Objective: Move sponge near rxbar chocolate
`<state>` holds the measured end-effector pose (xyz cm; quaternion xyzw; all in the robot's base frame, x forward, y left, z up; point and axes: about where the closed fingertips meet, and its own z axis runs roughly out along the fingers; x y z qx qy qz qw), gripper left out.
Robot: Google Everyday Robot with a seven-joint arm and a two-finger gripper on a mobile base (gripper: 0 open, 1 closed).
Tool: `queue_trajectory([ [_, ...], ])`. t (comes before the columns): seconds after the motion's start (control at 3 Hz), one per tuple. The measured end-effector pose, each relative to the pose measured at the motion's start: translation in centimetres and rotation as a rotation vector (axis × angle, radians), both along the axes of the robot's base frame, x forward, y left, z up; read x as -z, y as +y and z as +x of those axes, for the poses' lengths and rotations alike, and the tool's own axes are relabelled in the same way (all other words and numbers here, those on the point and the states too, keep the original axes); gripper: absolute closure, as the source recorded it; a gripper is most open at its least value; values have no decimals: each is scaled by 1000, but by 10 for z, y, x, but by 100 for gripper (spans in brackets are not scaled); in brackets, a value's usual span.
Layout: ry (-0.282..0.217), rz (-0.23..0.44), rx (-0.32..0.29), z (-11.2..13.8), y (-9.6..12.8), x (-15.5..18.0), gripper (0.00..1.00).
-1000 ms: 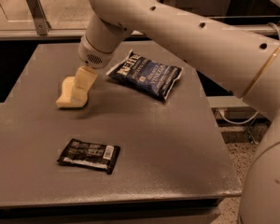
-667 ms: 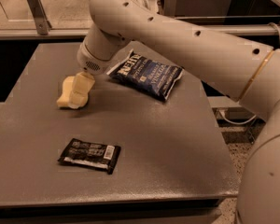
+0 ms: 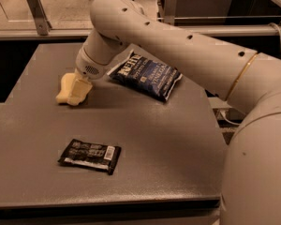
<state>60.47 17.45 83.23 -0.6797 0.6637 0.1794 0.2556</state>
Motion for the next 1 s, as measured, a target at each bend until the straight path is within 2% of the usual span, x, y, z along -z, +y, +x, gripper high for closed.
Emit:
queue_trajectory([
  [0.33,17,28,-79,-3,2,-12,65],
  [0.67,-4,78,-162,-11,-7,-48,88],
  [1.0,-22,132,-238,-36,-24,-79,100],
])
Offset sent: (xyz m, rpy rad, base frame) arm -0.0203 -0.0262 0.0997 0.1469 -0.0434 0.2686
